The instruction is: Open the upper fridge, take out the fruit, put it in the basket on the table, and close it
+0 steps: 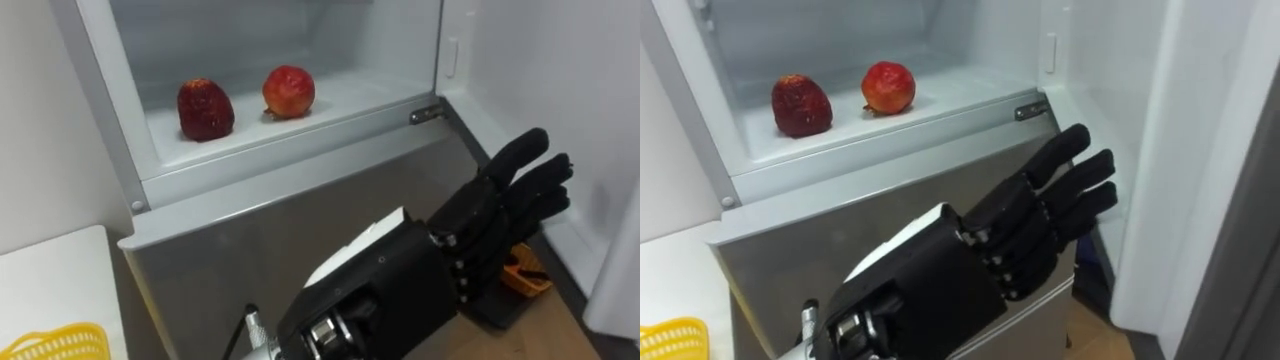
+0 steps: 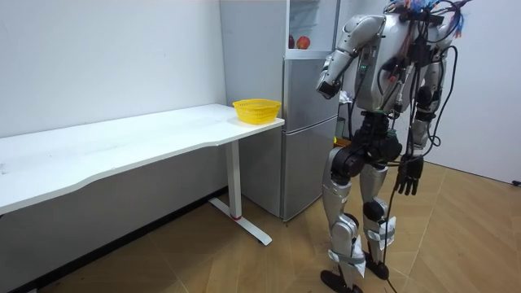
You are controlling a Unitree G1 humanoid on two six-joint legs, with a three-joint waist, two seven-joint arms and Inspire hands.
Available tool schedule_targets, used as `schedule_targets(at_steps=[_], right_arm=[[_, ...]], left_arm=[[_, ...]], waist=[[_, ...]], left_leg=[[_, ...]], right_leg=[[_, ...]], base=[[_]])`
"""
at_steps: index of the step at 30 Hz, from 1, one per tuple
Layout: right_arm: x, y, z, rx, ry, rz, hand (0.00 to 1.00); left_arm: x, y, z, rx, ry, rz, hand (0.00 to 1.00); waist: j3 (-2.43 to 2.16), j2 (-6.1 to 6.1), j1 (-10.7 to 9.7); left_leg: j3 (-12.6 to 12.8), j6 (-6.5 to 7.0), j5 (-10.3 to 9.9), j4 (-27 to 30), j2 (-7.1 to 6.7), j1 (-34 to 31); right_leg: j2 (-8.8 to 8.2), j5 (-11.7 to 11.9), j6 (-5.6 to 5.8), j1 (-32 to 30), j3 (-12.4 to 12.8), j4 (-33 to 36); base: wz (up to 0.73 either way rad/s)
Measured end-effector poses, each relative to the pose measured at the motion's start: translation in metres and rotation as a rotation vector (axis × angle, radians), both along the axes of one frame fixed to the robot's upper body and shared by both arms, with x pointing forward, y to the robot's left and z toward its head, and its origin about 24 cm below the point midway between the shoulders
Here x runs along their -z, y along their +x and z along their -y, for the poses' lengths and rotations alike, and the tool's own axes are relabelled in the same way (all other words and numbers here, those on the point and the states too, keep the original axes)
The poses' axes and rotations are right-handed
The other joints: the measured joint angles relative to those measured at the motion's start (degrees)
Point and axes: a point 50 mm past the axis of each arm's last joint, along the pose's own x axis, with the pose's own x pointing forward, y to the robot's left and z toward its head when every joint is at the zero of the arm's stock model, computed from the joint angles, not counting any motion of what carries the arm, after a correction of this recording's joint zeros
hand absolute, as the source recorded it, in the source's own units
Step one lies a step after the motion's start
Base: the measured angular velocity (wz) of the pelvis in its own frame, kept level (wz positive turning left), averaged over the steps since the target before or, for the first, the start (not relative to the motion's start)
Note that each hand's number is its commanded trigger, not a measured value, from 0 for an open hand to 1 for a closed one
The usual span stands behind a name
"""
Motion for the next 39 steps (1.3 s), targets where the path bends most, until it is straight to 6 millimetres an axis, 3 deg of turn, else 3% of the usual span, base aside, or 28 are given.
schedule_targets(at_steps=[13,15,19,27,39], right_arm=[[0.0,0.002,0.001,-0.003,0.003,-0.006,0.0],[-0.001,0.004,0.002,-0.002,-0.001,-0.002,0.0],[-0.002,0.005,0.006,0.007,-0.01,0.003,0.0],[-0.003,0.007,0.008,0.014,-0.013,0.015,0.0],[-0.003,0.008,0.009,0.004,-0.027,0.017,0.0]], left_arm=[[-0.002,0.012,0.021,0.06,0.046,0.008,0.0],[-0.007,0.012,0.025,0.072,0.036,0.025,0.0],[-0.013,0.012,0.028,0.087,0.042,0.043,0.0],[-0.03,0.013,0.035,0.116,0.04,0.12,0.0],[-0.022,0.017,0.029,0.068,0.103,0.123,0.0]], waist=[[0.46,1.26,-1.7],[0.39,1.86,-2.5],[0.38,1.88,-3.0],[0.35,1.39,-2.9],[0.25,1.69,-2.1]], left_leg=[[0.0,0.0,0.0,-0.3,-0.05,-0.3],[0.0,-0.01,0.0,-0.3,-0.04,-0.6],[0.3,-0.03,0.0,-0.2,-0.01,-0.5],[1.5,-0.02,0.0,-0.1,-0.04,0.0],[1.4,-0.06,0.0,-0.2,0.13,0.1]], right_leg=[[0.08,0.0,0.05,-0.2,0.4,0.1],[0.1,0.0,0.05,-0.9,0.4,0.1],[0.16,0.0,0.04,-0.9,0.9,0.0],[0.18,0.0,0.06,-0.9,2.1,0.0],[0.37,0.1,-0.03,-0.4,1.8,0.0]], base=[[0.0],[0.0],[-0.05],[-0.08],[0.0]])
